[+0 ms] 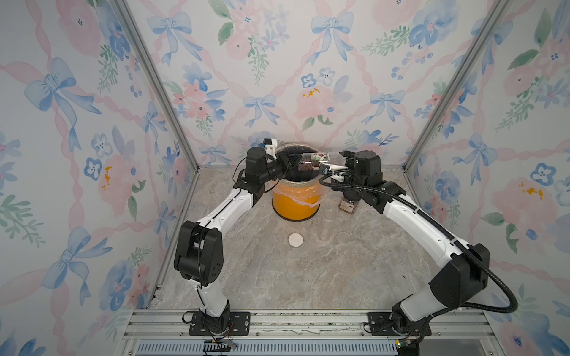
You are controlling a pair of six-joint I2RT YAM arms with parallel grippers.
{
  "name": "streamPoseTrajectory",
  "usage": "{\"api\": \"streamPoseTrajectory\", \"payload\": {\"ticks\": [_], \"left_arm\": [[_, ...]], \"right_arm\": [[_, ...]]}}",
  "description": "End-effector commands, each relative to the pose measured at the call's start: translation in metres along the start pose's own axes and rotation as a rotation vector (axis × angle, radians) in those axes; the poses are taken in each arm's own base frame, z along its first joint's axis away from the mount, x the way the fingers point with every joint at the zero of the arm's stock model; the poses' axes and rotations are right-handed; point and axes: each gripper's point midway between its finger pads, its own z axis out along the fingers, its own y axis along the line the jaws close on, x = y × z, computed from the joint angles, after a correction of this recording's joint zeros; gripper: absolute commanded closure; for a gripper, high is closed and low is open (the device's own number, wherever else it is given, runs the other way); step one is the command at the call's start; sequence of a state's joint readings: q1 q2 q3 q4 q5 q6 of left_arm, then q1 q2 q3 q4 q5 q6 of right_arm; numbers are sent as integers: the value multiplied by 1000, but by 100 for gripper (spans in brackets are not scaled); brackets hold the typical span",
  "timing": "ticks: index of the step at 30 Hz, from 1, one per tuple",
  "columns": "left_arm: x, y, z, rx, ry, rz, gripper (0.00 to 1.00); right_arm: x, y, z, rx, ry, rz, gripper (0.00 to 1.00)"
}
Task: Empty the moldy dried flower tea in the jars
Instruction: Pour the moldy dried flower tea into the trash bin.
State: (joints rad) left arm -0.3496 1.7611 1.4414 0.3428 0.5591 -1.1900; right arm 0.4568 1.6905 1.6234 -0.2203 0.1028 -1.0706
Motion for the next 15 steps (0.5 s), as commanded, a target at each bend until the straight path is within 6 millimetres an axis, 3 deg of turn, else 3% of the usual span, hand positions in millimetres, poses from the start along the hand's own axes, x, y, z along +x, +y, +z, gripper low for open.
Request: {"api": "streamPoseTrajectory", "payload": {"ticks": [1,4,8,11,15], "left_arm": [[5,19,0,-35,18,-5,100],[5,19,0,-35,16,-4,100],[5,20,1,-38,17,-7,100],[5,20,2,-37,17,-8,100],[5,18,1,-34,18,-8,100]], "right_arm": [[-13,-13,-28,-21,-89,251,2],[-17,-31,-50,-21,-145,513,3],[-16,-60,-75,-50,-276,1083,2],[0,-62,-72,-69,-300,1557,2],[6,-48,-54,-109,-319,1968,3]]}}
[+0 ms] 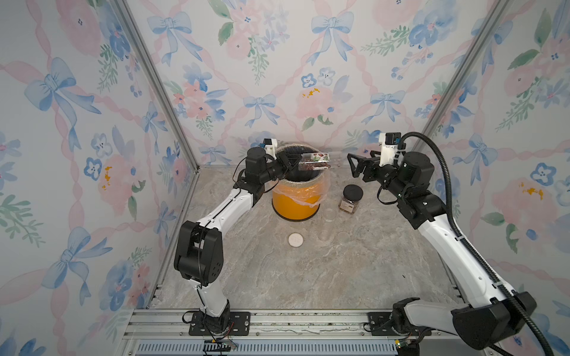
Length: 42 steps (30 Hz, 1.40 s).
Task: Empty the moldy dried flower tea in the jars
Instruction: Pour the moldy dried flower tea into the trash bin.
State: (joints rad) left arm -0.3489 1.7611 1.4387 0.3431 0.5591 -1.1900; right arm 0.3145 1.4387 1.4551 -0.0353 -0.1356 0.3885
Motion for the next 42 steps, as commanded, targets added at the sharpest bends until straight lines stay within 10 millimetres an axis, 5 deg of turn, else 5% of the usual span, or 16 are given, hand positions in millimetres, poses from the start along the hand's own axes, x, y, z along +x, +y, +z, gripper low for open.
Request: {"api": "streamPoseTrajectory", "payload": {"ticks": [1,8,14,25,42], "left_arm": [[5,15,0,-30,17,-6,100],[6,13,-2,-27,16,-2,100],[7,13,-1,-26,21,-2,100],[9,13,0,-25,25,-5,100],[14,12,4,-20,40,-5,100]], "right_arm": [[30,-9,26,1,20,578,3],[60,-16,57,1,22,904,3],[66,-15,72,-54,-18,1062,3],[76,-26,110,-56,-59,1087,3],[67,-12,132,-97,-132,1048,11]]}}
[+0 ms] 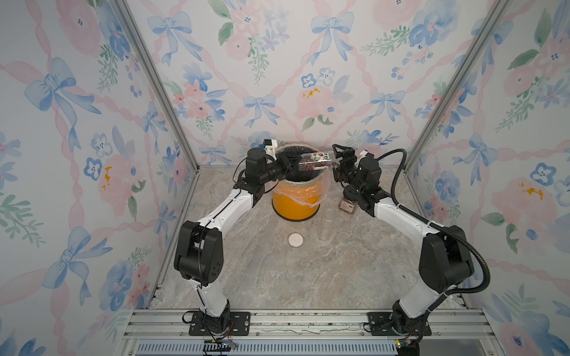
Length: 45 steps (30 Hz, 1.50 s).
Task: Empty the moldy dried flower tea in the jars
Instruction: Pour the moldy dried flower tea into the trash bin.
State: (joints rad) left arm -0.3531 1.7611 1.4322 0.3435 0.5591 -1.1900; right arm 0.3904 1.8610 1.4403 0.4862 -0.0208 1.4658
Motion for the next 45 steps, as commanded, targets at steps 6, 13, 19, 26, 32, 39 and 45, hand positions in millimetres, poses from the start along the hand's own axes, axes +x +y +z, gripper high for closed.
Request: {"api": "streamPoseTrajectory", "payload": {"ticks": [6,13,19,26,32,39,45], "left_arm": [[13,11,5,-18,41,-4,100],[14,9,5,-14,43,-5,100],[11,6,3,-15,26,8,89],[-2,0,-7,-57,-26,75,62],[-22,-5,-27,-115,-95,150,45],[-42,-11,-57,-192,-186,259,31],[-47,-17,-75,-249,-225,340,20]], "right_arm": [[8,14,8,-57,-19,-28,20],[8,15,10,-72,-27,-38,34],[2,18,4,-67,-61,-71,39],[-1,19,2,-68,-74,-87,42],[-1,32,0,-64,-82,-162,43],[0,45,-2,-19,-80,-311,43],[2,58,-1,20,-65,-451,43]]}}
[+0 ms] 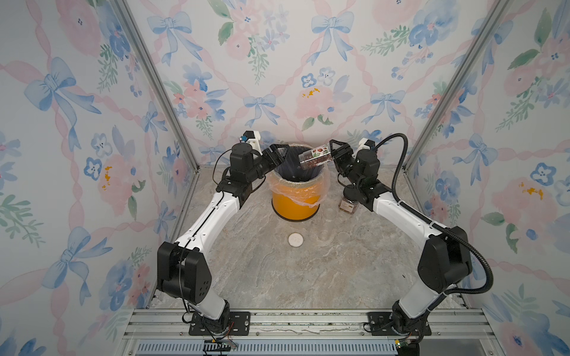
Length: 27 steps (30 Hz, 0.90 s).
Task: Empty the moldy dried flower tea in the jars
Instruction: Pour the moldy dried flower tea into the trash bin.
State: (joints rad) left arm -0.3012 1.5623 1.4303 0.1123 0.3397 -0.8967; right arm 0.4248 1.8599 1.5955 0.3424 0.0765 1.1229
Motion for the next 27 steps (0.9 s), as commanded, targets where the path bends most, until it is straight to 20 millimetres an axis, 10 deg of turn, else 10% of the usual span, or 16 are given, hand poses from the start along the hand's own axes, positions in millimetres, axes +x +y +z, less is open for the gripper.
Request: {"api": "streamPoseTrajectory", "payload": {"ticks": [1,27], "left_arm": [[-1,11,-12,-79,-14,84,19],[71,89,-116,-321,-24,131,2]], "right_arm": [[-2,15,-3,19,6,-124,43],[55,39,28,104,183,-849,43]]}}
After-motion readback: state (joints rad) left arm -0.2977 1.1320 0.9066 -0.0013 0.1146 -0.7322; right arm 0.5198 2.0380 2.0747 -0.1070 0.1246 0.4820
